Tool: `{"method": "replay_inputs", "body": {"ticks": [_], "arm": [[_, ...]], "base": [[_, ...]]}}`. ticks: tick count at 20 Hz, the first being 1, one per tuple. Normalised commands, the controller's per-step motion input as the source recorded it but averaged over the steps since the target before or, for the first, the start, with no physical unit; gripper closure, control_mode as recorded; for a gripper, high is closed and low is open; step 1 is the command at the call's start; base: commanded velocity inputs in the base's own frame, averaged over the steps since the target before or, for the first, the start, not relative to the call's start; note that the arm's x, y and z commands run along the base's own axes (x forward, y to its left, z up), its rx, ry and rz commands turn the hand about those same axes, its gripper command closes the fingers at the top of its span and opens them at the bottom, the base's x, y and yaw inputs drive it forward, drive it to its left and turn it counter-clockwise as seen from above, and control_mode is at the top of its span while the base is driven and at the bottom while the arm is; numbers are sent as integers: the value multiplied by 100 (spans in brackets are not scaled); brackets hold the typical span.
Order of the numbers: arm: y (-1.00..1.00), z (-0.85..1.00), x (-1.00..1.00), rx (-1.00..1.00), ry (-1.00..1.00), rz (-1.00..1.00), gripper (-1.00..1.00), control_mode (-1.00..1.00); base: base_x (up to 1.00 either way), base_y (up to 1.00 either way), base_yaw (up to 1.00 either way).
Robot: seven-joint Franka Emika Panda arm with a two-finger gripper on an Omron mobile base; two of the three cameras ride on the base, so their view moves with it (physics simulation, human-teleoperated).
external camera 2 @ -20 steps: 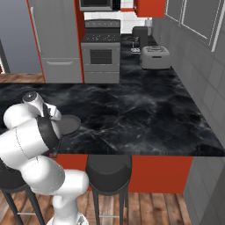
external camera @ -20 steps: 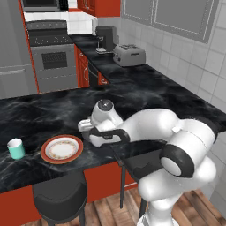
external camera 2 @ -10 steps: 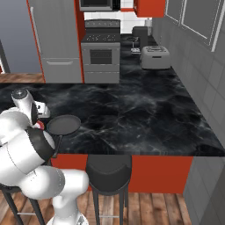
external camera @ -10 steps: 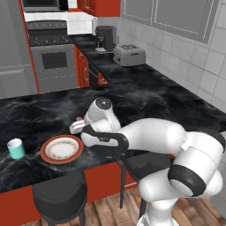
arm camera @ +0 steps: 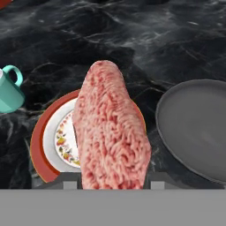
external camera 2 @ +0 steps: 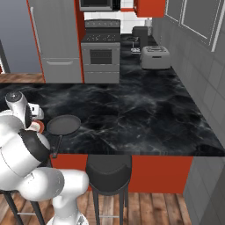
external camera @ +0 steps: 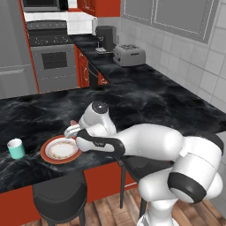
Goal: Pick up the pan with the steak in it and place it on the dining table. Then place the steak on the plate.
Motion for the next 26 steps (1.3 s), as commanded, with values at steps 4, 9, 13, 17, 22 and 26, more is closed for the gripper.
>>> {"method": "replay_inputs", "body": {"ticks": [4,9,13,17,22,26], "arm": [[17,-11,0,-1,0,0,100,-100],[38,-24,0,-2,0,0,100,-100],[38,-27,0,-1,0,0,100,-100],[9,-6,0,-1,0,0,100,-100],[2,-8,3,0,0,0,100,-100],[5,-25,6,-2,-1,0,100,-100]], "base": [[0,0,0],[0,0,0],[0,0,0],[0,0,0],[0,0,0],[0,0,0]]}}
